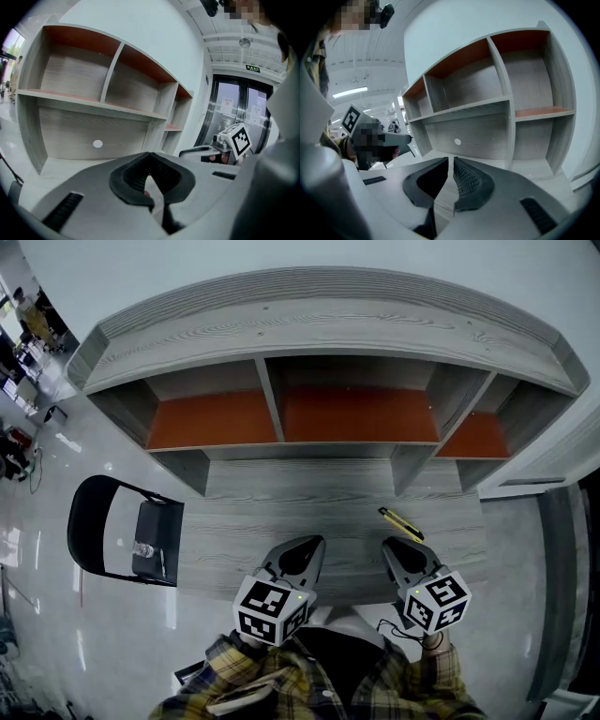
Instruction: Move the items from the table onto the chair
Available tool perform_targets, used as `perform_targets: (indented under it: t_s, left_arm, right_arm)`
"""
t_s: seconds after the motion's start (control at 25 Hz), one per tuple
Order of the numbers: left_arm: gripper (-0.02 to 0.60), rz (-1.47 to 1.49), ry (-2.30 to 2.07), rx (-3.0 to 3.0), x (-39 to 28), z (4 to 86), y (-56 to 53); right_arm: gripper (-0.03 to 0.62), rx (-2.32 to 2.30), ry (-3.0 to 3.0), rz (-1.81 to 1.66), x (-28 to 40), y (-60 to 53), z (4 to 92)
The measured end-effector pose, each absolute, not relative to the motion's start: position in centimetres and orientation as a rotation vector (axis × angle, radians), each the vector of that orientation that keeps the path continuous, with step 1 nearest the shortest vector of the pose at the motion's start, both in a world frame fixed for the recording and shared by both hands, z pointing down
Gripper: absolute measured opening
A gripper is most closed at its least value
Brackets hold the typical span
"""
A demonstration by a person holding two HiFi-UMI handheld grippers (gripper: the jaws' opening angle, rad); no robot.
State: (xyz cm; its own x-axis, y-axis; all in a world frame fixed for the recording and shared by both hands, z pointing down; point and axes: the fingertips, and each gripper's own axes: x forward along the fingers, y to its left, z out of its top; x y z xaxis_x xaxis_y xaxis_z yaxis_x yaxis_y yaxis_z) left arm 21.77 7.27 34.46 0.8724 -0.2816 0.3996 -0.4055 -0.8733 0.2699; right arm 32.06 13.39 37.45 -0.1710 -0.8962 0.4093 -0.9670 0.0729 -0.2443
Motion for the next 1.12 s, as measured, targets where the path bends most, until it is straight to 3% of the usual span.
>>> perform_targets:
  t_s: [0.08,0.16,0.32,0.64,1.12]
  left_arm:
    - [0.003,0.522,-0.538,2.678,21.2,35.2,7.2]
    - [0.003,0.548,-0.567,2.658,20.7,35.9,7.3]
    - [0.003,0.586,-0.618,2.625,19.7,36.7,7.8]
    - [0.003,0.642,-0.694,2.578,18.2,37.9,8.3]
    - [0.003,0.695,-0.712,2.553,17.5,38.7,9.5]
  right_arm:
    - [0.039,1.887,-2.141,0.714,34.1,13.4,39.2]
    - [0.106,1.838,-2.099,0.752,36.1,13.5,41.4]
    - [0.147,1.729,-1.987,0.843,39.8,14.4,46.9]
    - [0.187,1.532,-1.862,0.933,43.5,14.2,56.0]
    - [0.187,1.353,-1.737,0.974,45.9,14.5,62.3]
